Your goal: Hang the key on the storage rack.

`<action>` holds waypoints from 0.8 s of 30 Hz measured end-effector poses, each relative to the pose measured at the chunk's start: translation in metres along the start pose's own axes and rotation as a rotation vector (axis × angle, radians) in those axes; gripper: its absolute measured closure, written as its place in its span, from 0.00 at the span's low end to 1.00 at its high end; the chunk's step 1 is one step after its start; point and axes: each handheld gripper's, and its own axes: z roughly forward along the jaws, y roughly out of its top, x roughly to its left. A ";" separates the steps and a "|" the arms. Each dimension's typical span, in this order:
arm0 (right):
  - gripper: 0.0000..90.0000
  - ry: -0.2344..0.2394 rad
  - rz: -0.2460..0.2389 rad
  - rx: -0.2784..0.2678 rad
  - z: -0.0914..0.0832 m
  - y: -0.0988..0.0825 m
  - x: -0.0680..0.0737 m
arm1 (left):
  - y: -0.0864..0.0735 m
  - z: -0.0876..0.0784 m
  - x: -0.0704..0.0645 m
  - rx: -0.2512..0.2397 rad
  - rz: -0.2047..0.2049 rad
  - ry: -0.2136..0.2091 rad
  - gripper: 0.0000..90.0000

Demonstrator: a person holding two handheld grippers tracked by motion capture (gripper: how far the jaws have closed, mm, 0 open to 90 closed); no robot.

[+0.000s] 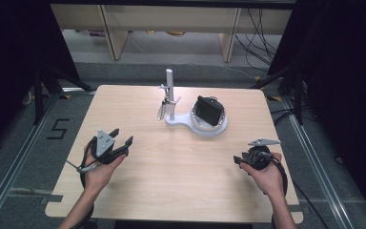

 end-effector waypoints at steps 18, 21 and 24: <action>0.59 0.013 0.004 0.027 0.008 -0.007 0.003 | -0.044 -0.026 0.006 -0.058 -0.113 0.046 0.38; 0.59 0.011 0.006 0.022 0.009 -0.007 0.003 | -0.045 -0.025 0.004 -0.055 -0.114 0.044 0.37; 0.58 0.014 -0.019 0.006 0.010 -0.007 0.001 | -0.046 -0.024 0.004 -0.058 -0.115 0.038 0.37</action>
